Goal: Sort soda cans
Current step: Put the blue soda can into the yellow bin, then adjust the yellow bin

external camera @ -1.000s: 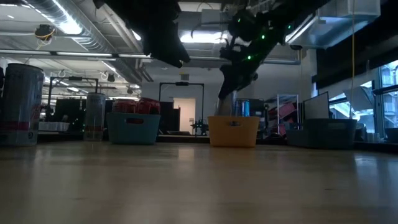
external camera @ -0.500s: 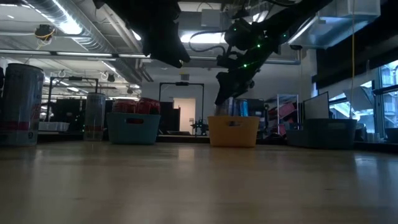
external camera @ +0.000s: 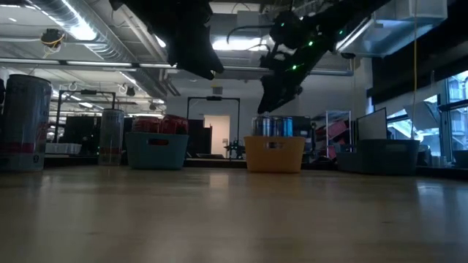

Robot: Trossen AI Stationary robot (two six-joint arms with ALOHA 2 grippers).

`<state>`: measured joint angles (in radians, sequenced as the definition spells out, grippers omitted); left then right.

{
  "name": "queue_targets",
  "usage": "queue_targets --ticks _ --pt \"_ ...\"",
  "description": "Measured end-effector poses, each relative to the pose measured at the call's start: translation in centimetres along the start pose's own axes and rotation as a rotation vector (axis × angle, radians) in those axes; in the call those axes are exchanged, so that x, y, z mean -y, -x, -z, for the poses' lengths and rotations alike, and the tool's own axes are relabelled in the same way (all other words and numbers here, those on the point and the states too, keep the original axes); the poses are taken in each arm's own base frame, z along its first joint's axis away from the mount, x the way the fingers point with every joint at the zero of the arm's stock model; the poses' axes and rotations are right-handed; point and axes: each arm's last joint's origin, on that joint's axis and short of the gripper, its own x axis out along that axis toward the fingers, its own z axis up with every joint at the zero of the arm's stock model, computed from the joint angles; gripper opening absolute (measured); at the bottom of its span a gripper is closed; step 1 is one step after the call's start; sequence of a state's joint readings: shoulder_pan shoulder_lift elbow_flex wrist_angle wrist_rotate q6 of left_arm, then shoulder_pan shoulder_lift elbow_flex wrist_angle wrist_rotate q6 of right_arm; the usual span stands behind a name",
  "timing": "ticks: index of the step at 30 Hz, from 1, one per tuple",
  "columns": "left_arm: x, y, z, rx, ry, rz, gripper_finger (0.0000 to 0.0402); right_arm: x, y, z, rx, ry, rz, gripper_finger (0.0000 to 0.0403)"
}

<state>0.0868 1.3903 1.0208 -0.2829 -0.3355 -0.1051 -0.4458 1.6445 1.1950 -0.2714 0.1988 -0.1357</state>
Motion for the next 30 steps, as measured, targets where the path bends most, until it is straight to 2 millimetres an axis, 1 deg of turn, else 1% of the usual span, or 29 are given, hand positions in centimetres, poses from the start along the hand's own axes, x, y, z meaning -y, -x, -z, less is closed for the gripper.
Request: queue_targets --ticks 4,7,10,12,17,22,26,30 --pt "0.0 0.0 0.0 0.0 0.0 0.0 0.0294 0.7 3.2 -0.5 0.01 -0.001 0.001 0.0292" --pt "0.0 0.0 0.0 0.0 0.0 0.0 0.0294 1.2 5.7 -0.4 -0.004 0.003 0.003 0.0293" --pt "0.0 0.0 0.0 0.0 0.0 0.0 0.0294 1.9 7.3 0.3 -0.062 0.05 0.017 0.0293" --pt "0.0 0.0 0.0 0.0 0.0 0.0 0.0294 2.5 7.7 0.8 -0.108 0.056 0.028 0.0293" --pt "0.0 0.0 0.0 -0.001 0.0 0.0 0.0294 4.1 7.4 2.4 -0.225 0.059 0.052 0.0293" --pt "0.0 0.0 0.1 -0.014 -0.001 -0.001 0.0294 5.1 6.0 5.1 -0.311 0.087 0.064 0.0293" --pt "0.0 0.0 0.2 -0.022 0.002 -0.002 0.0294 5.3 4.5 6.9 -0.332 0.142 0.059 0.0293" --pt "0.0 0.0 0.2 -0.022 0.002 -0.002 0.0294 5.0 2.9 8.0 -0.349 0.227 0.051 0.0293"
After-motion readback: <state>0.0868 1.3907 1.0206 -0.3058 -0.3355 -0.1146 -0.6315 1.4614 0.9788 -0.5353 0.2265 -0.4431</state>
